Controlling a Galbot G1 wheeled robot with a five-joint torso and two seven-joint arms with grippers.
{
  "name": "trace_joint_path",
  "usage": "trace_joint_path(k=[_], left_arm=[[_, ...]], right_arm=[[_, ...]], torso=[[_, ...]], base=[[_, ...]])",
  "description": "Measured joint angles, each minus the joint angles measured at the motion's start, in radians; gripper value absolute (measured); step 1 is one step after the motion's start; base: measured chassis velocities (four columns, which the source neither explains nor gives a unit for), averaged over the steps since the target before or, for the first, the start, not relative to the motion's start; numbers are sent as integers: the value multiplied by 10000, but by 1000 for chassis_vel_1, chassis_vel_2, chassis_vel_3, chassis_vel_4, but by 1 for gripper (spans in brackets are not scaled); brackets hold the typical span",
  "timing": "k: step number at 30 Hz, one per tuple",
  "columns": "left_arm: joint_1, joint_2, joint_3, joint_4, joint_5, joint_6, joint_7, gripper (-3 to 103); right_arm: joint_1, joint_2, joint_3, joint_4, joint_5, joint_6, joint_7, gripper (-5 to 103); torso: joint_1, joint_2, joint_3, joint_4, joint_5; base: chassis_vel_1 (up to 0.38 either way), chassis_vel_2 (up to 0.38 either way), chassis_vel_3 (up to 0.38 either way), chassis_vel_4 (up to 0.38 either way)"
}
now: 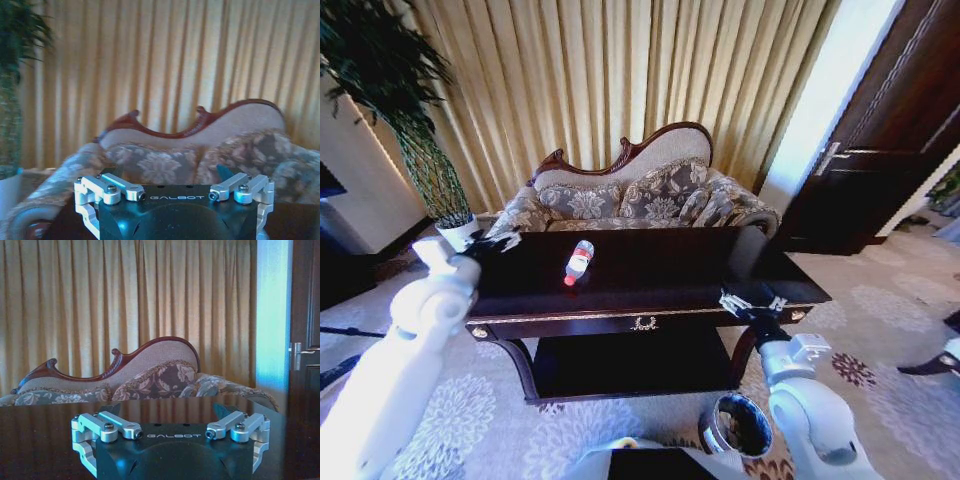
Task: Move to the front of the table and place the trash on the table into the trash bin.
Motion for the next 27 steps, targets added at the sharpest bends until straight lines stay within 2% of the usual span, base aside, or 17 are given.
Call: trace_joint_path(k=[4, 5, 9, 13, 27], left_arm=[[-383, -99, 657, 75, -24, 140, -19, 100], [-628, -182, 1227, 102, -28, 354, -210, 100], [-987, -404, 2579, 234, -22, 976, -1005, 100], [-1059, -611, 3121, 396, 18, 1179, -1346, 100], [-825, -1101, 3301, 798, 91, 1325, -1382, 100]], right_arm=[[27, 0, 62, -65, 0, 0, 6, 100], [46, -9, 110, -112, 5, 2, 9, 100], [99, -31, 216, -259, 36, 38, 14, 100], [120, -18, 227, -381, 45, 131, 16, 100], [185, -58, 222, -580, 81, 349, 15, 100]], torso=[[1, 1, 0, 1, 0], [1, 0, 0, 0, 1], [1, 0, 0, 0, 1], [1, 0, 0, 1, 0], [1, 0, -1, 1, 0]], base=[[0, 0, 0, 0], [0, 0, 0, 0], [0, 0, 0, 0], [0, 0, 0, 0], [0, 0, 0, 0]])
